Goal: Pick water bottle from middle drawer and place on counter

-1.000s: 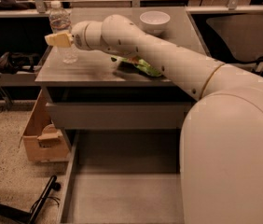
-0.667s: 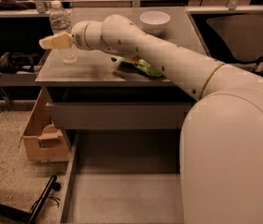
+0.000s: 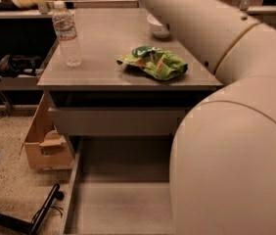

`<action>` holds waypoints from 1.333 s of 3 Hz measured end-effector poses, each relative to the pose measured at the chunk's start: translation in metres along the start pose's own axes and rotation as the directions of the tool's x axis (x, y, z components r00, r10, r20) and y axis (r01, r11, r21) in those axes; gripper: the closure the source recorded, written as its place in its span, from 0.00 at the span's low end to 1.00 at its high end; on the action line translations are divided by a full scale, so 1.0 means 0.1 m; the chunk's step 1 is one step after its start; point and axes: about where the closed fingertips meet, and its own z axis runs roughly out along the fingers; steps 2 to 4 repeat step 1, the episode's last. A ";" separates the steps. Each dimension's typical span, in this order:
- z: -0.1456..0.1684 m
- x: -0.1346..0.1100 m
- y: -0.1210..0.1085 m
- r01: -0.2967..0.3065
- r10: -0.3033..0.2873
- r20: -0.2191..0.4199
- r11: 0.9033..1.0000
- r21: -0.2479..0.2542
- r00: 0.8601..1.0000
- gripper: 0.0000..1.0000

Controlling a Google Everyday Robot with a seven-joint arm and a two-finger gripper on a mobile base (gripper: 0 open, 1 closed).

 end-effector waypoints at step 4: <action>-0.87 -1.08 0.02 0.071 -0.071 -0.003 0.993 0.097 0.997 0.00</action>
Offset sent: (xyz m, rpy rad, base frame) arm 0.0000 0.0000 0.0000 0.0000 0.0000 0.0000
